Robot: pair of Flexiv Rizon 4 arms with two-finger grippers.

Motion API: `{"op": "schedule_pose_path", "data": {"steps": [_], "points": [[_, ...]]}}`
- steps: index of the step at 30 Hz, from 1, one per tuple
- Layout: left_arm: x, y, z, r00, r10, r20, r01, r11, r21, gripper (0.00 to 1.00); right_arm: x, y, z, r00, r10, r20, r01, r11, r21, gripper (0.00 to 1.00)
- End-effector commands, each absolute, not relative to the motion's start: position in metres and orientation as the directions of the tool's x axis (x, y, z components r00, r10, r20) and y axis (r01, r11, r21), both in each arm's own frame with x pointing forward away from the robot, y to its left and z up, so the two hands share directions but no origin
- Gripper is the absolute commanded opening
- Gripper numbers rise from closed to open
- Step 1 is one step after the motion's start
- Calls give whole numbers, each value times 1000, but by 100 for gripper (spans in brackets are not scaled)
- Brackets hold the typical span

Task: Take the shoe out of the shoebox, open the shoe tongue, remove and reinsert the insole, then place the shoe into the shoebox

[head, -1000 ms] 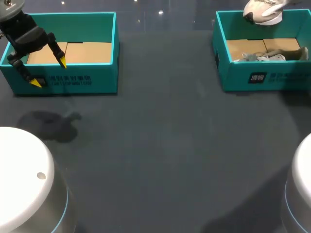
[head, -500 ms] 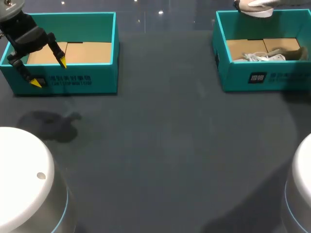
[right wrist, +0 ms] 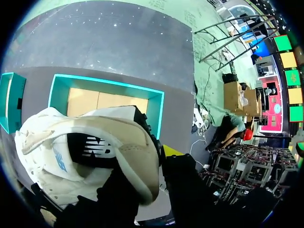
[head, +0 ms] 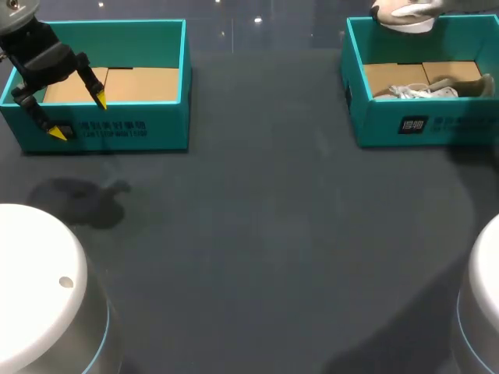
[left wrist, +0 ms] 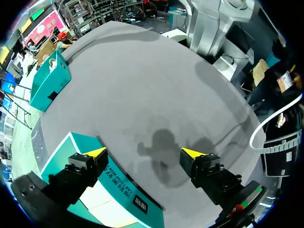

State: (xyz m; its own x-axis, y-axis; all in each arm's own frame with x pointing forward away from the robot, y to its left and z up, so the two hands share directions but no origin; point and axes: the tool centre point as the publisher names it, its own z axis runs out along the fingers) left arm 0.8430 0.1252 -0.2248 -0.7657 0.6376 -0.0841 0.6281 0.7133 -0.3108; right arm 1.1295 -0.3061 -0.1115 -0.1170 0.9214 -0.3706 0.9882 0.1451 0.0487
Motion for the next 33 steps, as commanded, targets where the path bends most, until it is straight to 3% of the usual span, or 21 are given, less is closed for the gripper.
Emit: {"op": "schedule_pose_path", "data": {"steps": [1,12,26,33], "points": [[843,126,-224,-766,638,-82,628,714,-309,100,1138,-318,-131,-53,931,-362,996,77,51,0],[843,126,-224,-766,638,-82,628,714,-309,100,1140,-327,-175,53,934,-353,995,-19,100,0],[843,126,-224,-766,638,-82,628,714,-309,100,1139,-328,-180,49,942,-332,995,-16,99,0],[843,126,-224,-766,638,-82,628,714,-309,100,1140,-332,-212,102,940,-325,989,-59,139,0]]}}
